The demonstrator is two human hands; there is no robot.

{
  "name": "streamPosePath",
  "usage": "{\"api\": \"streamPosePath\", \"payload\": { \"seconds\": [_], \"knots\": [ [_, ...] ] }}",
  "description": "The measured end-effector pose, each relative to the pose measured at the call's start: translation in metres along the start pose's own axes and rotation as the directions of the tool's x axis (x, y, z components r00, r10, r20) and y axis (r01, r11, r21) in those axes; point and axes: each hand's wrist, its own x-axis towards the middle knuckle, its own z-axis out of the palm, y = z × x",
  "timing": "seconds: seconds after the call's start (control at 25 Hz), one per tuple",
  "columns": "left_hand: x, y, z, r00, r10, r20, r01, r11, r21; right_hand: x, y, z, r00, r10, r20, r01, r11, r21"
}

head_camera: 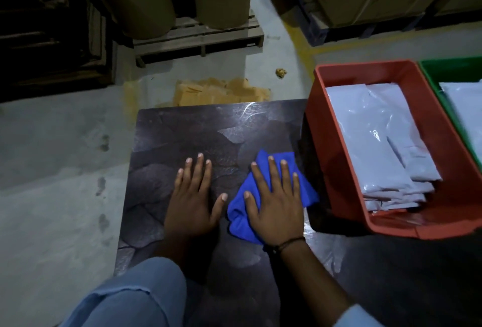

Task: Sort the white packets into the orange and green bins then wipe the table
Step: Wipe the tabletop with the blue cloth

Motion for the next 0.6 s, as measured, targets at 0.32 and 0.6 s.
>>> {"api": "streamPosePath", "payload": {
  "seconds": [0.32,0.6],
  "knots": [
    [0.0,0.001,-0.001,1.0,-0.003,0.012,0.003,1.0,0.019,0.162,0.017,0.012,0.992,0.119,0.042,-0.119,0.993,-0.006],
    [0.0,-0.002,0.0,1.0,0.009,0.009,-0.009,1.0,0.029,0.045,0.006,0.002,0.997,-0.07,0.035,0.071,0.997,-0.021]
  ]
}}
